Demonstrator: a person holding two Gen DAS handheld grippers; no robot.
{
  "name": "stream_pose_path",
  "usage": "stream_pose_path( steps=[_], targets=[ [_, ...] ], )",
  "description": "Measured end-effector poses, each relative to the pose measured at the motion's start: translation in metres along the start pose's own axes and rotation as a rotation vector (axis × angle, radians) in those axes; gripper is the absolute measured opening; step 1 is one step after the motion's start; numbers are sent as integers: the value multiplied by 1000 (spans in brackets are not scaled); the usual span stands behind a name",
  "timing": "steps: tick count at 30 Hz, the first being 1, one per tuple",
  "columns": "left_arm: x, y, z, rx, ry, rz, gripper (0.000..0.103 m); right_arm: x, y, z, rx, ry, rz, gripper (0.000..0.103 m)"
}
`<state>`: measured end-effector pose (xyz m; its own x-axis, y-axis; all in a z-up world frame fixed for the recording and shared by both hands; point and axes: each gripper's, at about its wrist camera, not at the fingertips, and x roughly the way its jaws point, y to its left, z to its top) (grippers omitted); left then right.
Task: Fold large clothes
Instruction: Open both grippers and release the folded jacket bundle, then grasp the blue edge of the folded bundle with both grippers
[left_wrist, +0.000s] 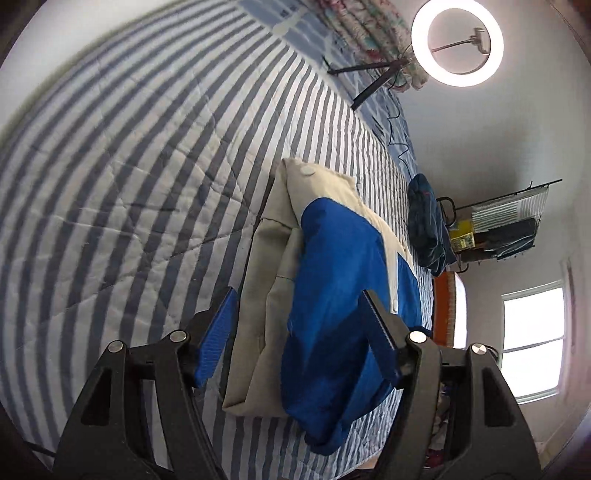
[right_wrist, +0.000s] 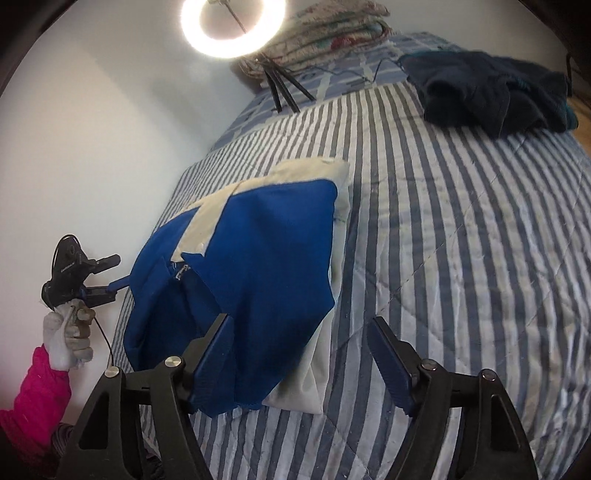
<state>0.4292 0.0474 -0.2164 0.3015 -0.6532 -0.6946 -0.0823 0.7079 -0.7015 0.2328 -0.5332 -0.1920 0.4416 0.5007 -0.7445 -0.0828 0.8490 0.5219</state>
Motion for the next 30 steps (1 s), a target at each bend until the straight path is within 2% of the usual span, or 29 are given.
stream_pose_path(
  steps=[2, 4, 5, 6, 7, 8, 9, 10, 12, 14, 16, 17, 19, 23, 24, 26, 30],
  targets=[
    [11, 4, 1, -22, 18, -8, 69, 12, -9, 1, 36, 29, 43, 71],
    [25, 4, 1, -25, 48, -25, 57, 19, -13, 3, 64, 37, 76, 68],
    [31, 2, 1, -15, 57, -27, 44, 22, -16, 5, 77, 40, 95, 66],
    [35, -1, 1, -2, 61, -30, 25, 25, -18, 6, 88, 44, 114, 58],
    [37, -6, 1, 19, 61, -31, 16, 28, -20, 8, 103, 52, 143, 47],
    [38, -12, 1, 38, 56, -24, 13, 30, -20, 9, 114, 61, 169, 39],
    [37, -17, 1, 52, 47, -19, 8, 31, -19, 11, 117, 73, 184, 23],
    [36, -24, 0, 83, 44, -8, 7, 30, -16, 12, 104, 75, 180, 13],
    [33, -31, -1, 136, 33, 30, 6, 25, -5, 14, 53, 75, 177, 1],
    [40, -36, -7, 203, 34, 97, 6, 21, 4, 14, -9, 80, 142, 0],
    [63, -27, -14, 200, 68, 150, 6, 30, 2, 11, -19, 106, 103, 0],
    [74, -21, -18, 193, 96, 162, 6, 41, -4, 6, 2, 133, 80, 0],
    [83, -20, -23, 223, 83, 178, 8, 54, -12, 1, 30, 151, 75, 0],
    [74, -38, -23, 279, 77, 223, 11, 39, 6, 9, -58, 134, 41, 1],
    [68, -43, -22, 297, 76, 248, 18, 30, 8, 11, -61, 130, 22, 6],
    [55, -54, -20, 336, 43, 275, 22, 7, 16, 16, -100, 86, -19, 13],
    [18, -81, -10, 374, -79, 247, 22, -26, 38, 33, -193, -51, -82, 29]
  ],
)
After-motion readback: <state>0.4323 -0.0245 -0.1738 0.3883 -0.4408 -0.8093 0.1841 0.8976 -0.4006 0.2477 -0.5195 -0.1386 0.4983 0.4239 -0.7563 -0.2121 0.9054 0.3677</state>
